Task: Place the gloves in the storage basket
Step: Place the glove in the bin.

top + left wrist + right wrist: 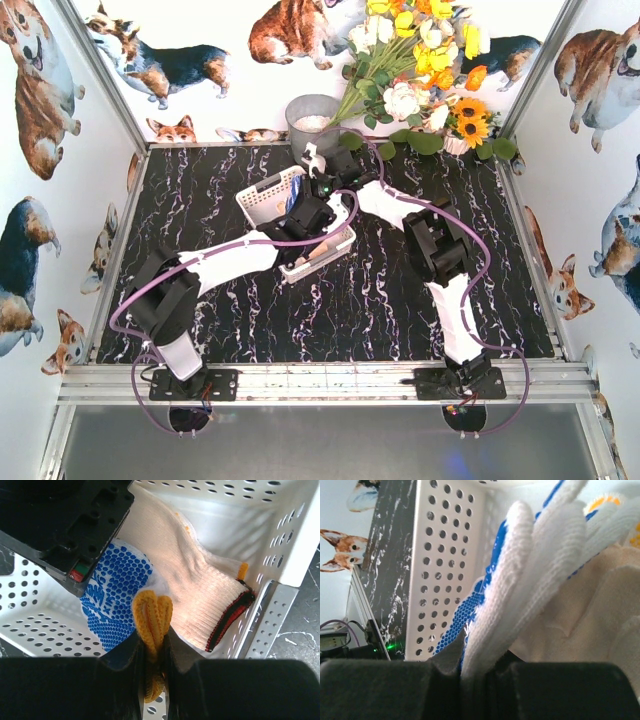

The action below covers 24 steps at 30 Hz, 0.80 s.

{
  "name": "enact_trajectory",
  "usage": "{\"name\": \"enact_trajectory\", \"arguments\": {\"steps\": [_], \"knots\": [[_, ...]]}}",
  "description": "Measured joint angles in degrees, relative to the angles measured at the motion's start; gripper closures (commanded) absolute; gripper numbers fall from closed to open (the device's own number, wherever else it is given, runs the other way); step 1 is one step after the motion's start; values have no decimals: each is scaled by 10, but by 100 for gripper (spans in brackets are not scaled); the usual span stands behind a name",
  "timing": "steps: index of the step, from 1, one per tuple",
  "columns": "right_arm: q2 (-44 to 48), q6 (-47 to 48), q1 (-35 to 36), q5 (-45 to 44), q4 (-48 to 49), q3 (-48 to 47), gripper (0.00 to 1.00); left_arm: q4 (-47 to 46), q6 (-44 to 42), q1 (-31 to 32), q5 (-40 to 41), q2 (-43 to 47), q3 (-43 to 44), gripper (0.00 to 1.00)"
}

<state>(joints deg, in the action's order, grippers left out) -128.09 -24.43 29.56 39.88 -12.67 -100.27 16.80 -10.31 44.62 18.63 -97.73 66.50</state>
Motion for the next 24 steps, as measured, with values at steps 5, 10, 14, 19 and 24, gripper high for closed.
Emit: {"name": "enact_trajectory", "arguments": {"steps": [5, 10, 14, 19, 24], "knots": [[-9, 4, 0, -4, -3, 9, 100, -10, 2, 0, -15, -10, -9, 100], [-9, 5, 0, -7, -3, 22, 100, -21, 6, 0, -33, -15, -17, 100], [-9, 6, 0, -8, -3, 30, 99, -25, 9, 0, -44, -23, -20, 100], [-9, 7, 0, -12, -3, 38, 89, -27, 12, 0, -54, -37, -21, 80], [-9, 8, 0, -18, 6, 45, 86, -25, 17, 0, -64, -37, -21, 63]]}}
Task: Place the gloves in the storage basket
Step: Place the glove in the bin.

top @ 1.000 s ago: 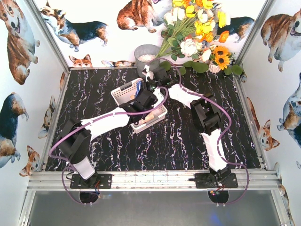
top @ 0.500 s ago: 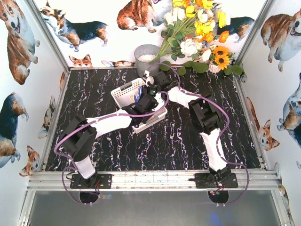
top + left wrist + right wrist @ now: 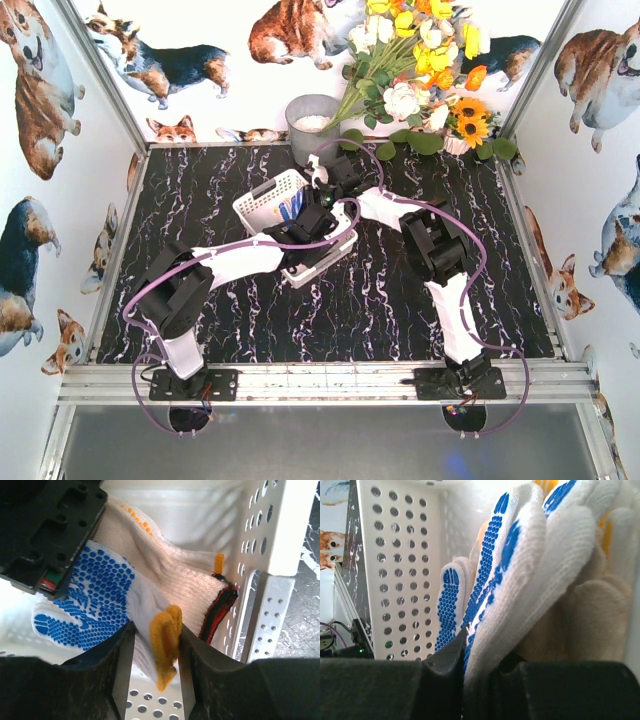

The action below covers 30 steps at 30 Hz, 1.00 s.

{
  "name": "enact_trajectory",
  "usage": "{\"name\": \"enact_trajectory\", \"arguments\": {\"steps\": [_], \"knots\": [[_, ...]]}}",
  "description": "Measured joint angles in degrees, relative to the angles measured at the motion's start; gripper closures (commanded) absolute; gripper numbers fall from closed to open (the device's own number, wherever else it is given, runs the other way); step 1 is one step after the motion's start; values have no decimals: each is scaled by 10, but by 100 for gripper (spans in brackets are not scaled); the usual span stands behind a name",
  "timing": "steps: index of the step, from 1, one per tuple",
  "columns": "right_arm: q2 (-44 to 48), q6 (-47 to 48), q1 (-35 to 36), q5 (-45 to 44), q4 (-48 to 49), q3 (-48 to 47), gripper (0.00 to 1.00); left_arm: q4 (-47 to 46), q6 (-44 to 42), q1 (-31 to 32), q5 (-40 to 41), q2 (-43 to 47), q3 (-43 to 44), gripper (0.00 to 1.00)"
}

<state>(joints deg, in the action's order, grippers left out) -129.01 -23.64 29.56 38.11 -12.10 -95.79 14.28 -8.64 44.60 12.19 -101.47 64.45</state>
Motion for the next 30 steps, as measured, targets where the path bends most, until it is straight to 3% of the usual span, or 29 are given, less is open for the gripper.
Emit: {"name": "enact_trajectory", "arguments": {"steps": [9, 17, 25, 30], "knots": [[1, 0, 0, -7, 7, 0, 80, 15, 11, 1, -25, 10, 0, 44], [4, 13, 0, -5, 2, 0, 80, 20, 25, 0, -65, 83, 0, 29], [4, 52, -2, 16, -46, -9, 92, 8, 59, -44, -107, 169, -22, 25], [4, 83, -4, 38, -93, -38, 95, -6, 90, -84, -128, 213, -56, 25]]}}
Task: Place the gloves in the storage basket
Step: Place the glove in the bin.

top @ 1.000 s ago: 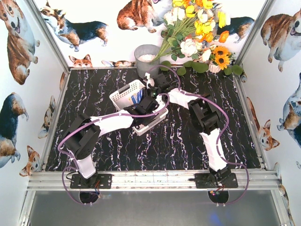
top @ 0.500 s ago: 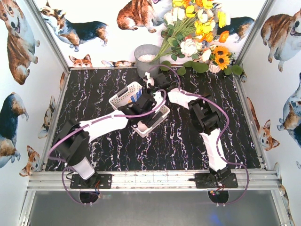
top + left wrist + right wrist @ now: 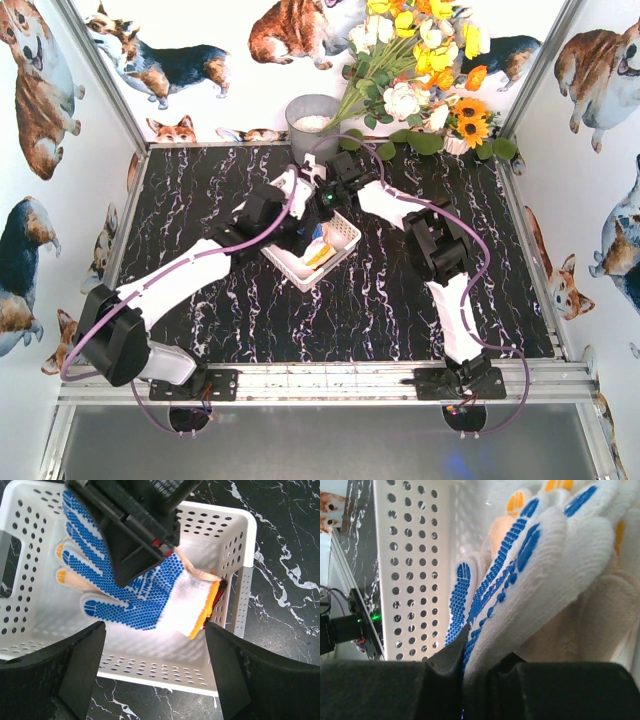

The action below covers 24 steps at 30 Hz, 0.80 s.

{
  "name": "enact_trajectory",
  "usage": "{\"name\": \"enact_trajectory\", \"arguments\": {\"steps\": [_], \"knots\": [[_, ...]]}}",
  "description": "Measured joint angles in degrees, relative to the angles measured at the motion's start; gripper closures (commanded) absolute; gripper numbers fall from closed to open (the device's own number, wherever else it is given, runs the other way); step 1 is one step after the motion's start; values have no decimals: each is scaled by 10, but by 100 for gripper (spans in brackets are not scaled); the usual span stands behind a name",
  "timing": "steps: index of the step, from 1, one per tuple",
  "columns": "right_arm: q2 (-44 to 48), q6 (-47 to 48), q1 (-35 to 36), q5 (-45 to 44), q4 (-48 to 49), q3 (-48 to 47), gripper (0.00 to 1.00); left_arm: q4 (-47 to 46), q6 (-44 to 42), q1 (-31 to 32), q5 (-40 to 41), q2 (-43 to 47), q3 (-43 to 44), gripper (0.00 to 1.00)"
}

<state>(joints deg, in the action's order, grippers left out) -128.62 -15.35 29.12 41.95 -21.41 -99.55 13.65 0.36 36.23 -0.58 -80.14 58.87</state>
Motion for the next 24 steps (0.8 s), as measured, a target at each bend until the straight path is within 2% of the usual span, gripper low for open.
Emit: {"name": "enact_trajectory", "arguments": {"steps": [8, 14, 17, 20, 24], "knots": [[-2, 29, 0, 40, -46, -34, 95, -20, 51, -48, -12, 12, -32, 26], [-25, 35, 0, 49, -61, -50, 95, -21, 74, -58, -3, 12, -35, 28], [-37, 35, 0, 45, -72, -57, 95, -21, 84, -59, 4, 10, -35, 34], [-38, 34, 0, 36, -74, -57, 95, -21, 92, -61, 13, -1, -35, 44], [-38, 29, 1, 26, -71, -57, 84, -20, 104, -65, 20, -24, -35, 48]]}}
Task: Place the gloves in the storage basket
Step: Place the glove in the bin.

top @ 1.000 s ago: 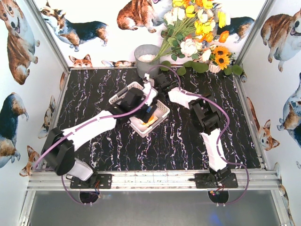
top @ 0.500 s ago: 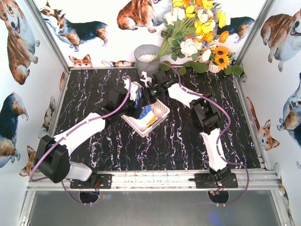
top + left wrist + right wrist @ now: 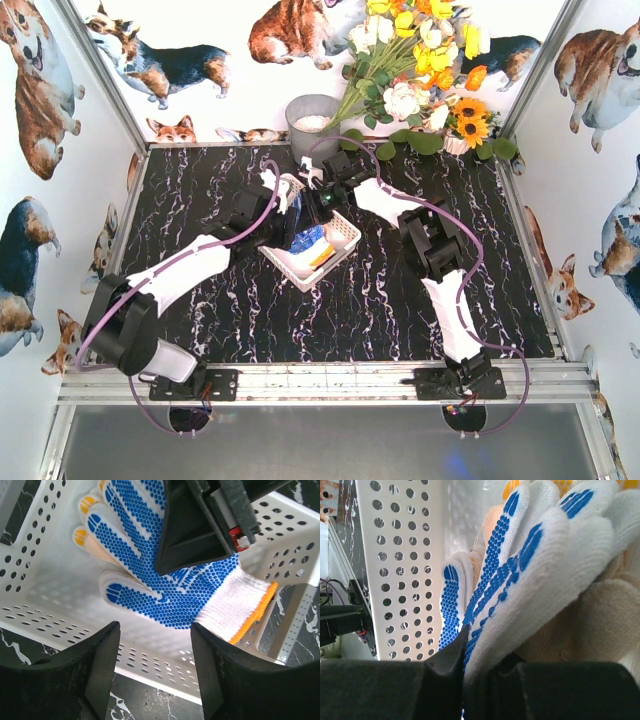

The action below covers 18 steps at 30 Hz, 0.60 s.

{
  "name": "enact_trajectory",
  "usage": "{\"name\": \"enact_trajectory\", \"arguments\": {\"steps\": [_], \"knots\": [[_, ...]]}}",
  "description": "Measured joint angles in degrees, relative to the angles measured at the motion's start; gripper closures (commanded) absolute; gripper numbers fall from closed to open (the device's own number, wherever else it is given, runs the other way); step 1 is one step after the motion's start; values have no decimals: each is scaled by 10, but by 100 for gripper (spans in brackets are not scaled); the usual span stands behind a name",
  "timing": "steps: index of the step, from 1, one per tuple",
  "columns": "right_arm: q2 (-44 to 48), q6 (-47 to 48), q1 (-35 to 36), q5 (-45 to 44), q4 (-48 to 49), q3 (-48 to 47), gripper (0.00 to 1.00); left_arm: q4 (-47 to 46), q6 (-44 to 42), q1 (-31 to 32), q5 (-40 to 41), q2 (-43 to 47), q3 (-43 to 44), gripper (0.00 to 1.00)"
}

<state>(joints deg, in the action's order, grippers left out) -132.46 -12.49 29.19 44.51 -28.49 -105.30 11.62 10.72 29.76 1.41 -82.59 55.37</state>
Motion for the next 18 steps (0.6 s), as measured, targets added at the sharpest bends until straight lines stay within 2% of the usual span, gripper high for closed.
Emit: {"name": "enact_trajectory", "arguments": {"steps": [3, 11, 15, 18], "knots": [[0, -7, 0, -7, 3, 1, 72, 1, 7, -2, 6, -16, 0, 48], [26, -11, 2, -37, 8, 27, 55, -7, 23, -3, 17, -11, -4, 37], [66, -9, 4, -61, 0, 41, 44, -17, 27, -3, 26, 21, -21, 35], [104, -5, 4, -85, -1, 50, 40, -26, 30, -3, 29, 42, -32, 32]]}}
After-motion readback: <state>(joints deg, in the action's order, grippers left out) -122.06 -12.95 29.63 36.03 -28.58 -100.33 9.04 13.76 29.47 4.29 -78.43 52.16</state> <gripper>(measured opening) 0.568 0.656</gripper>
